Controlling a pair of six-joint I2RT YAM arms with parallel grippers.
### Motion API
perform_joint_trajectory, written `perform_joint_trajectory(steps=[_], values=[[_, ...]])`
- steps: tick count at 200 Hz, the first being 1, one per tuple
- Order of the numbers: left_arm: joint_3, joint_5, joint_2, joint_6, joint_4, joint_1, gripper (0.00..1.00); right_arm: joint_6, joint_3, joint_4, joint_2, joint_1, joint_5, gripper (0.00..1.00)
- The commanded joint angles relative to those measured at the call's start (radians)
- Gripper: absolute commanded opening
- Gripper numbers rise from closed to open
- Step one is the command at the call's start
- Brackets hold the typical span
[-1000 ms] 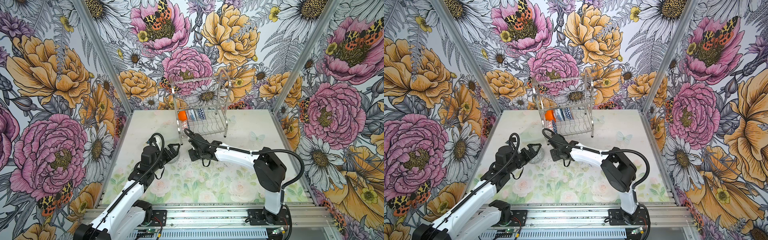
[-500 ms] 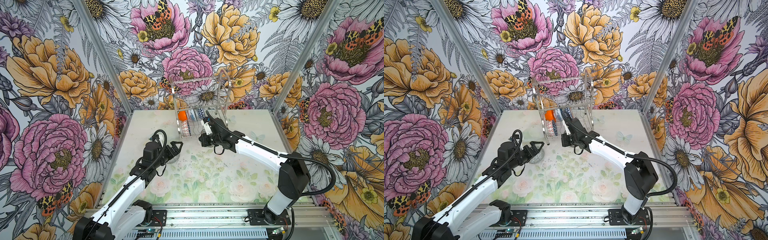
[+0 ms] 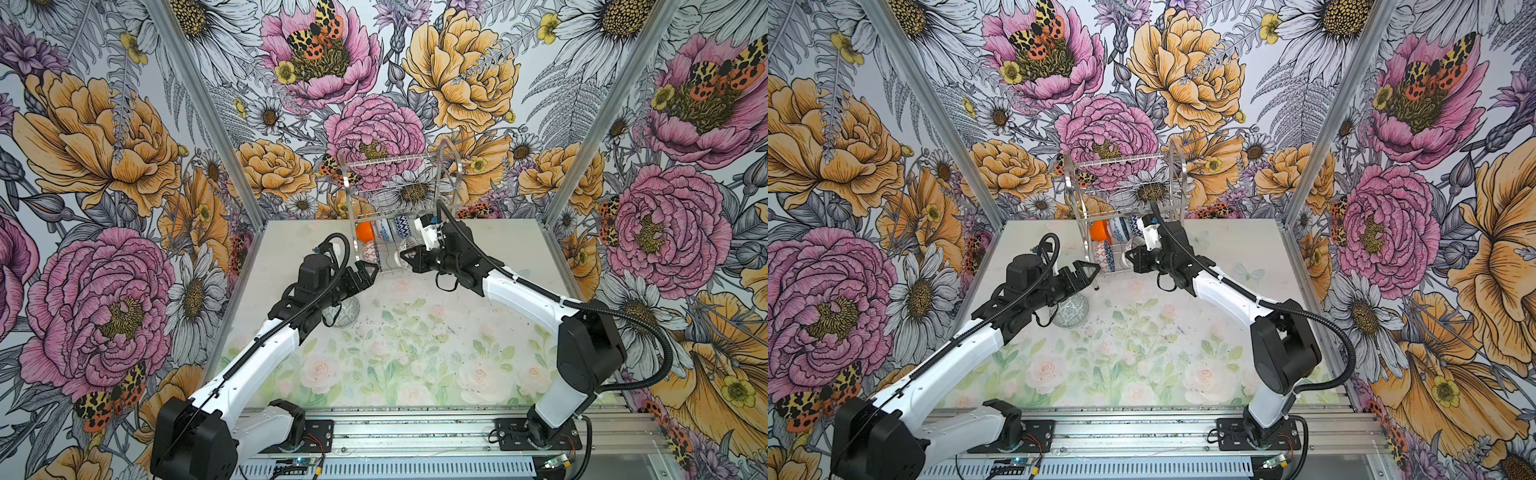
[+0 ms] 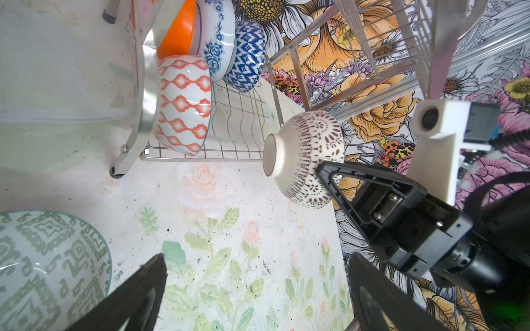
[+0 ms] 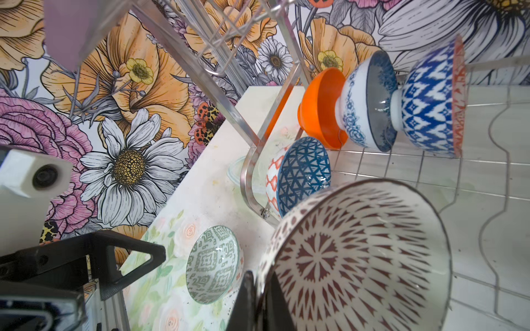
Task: Load the bowls into the dish rack
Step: 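Lower the white bowl upright into a rack slot beside the blue bowl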
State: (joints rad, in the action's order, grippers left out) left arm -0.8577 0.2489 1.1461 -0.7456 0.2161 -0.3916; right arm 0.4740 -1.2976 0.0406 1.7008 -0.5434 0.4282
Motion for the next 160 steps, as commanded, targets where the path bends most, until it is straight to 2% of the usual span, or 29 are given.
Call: perform_joint_trajectory(steps=[1, 67, 100, 160], values=[[-0.056, -0.022, 0.040, 0.046, 0.020, -0.033, 0.99, 0.011, -0.005, -0.187, 0.021, 0.003, 0.077, 0.00], [-0.145, -0.017, 0.154, 0.049, 0.013, -0.060, 0.99, 0.085, 0.006, -0.382, 0.115, 0.040, 0.138, 0.00], [-0.114, -0.030, 0.153, 0.068, -0.027, -0.058, 0.99, 0.164, 0.026, -0.521, 0.167, 0.076, 0.177, 0.00], [-0.087, -0.018, 0.144, 0.086, -0.044, -0.045, 0.99, 0.151, -0.021, -0.533, 0.251, 0.081, 0.187, 0.00]])
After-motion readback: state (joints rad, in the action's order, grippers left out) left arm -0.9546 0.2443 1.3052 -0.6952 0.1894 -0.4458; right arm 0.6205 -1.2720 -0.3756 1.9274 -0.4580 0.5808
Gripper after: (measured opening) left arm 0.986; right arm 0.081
